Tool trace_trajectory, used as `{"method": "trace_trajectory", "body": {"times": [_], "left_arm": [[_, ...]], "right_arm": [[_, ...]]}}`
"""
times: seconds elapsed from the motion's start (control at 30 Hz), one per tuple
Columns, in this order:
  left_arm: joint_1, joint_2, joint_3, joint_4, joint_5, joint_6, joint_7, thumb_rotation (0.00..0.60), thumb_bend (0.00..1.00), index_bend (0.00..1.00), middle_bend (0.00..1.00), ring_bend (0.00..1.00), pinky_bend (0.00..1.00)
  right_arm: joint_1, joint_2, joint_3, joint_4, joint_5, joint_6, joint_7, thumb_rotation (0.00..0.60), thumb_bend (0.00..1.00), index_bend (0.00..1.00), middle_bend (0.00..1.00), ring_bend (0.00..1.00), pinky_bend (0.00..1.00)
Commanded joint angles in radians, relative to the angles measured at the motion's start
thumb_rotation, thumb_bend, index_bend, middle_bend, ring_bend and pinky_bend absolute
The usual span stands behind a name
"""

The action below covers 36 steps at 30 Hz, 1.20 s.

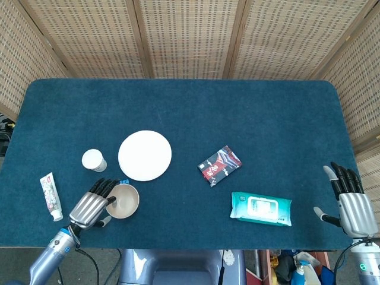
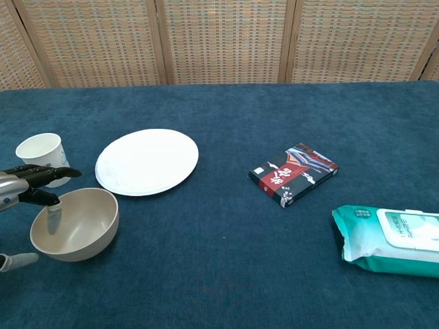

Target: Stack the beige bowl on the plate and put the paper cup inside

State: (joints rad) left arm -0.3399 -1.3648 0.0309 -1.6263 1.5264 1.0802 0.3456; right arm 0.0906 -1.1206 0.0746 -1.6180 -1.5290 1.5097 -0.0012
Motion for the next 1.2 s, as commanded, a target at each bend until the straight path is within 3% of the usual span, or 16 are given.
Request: {"method": "trace_trajectory", "body": {"times": [0.03, 0.3, 0.63, 0.93, 1.2], "left_arm": [[-0.003, -0.007, -0.001, 0.006, -0.003, 0.003, 0.012, 0.6, 0.3, 0.54, 0.0, 0.0, 0.0], [-0.017, -0.028, -0.004, 0.027, -0.021, 0.001, 0.04, 0.6, 0.43, 0.6, 0.0, 0.0, 0.0], [-0.032, -0.017, -0.034, 0.009, -0.034, 0.032, 0.028, 0.6, 0.44, 0.61, 0.0, 0.0, 0.0], [-0.092, 0.049, -0.109, -0.078, -0.077, 0.014, 0.044, 0.6, 0.44, 0.61, 0.0, 0.0, 0.0], [-0.19, 0.059, -0.194, -0.061, -0.233, -0.094, 0.11, 0.6, 0.44, 0.61, 0.0, 0.0, 0.0]], "right_arm": [[0.0, 0.001, 0.0, 0.001, 0.0, 0.0, 0.002, 0.6, 0.15, 0.0, 0.0, 0.0, 0.0], [-0.002, 0.003, 0.0, 0.001, -0.002, 0.004, 0.009, 0.6, 0.15, 0.0, 0.0, 0.0, 0.0], [-0.003, 0.004, 0.001, 0.002, -0.001, 0.004, 0.013, 0.6, 0.15, 0.0, 0.0, 0.0, 0.0], [-0.004, 0.006, 0.001, 0.001, 0.001, 0.002, 0.02, 0.6, 0.15, 0.0, 0.0, 0.0, 0.0], [-0.003, 0.01, 0.002, 0.002, 0.003, -0.002, 0.033, 0.6, 0.15, 0.0, 0.0, 0.0, 0.0]]}}
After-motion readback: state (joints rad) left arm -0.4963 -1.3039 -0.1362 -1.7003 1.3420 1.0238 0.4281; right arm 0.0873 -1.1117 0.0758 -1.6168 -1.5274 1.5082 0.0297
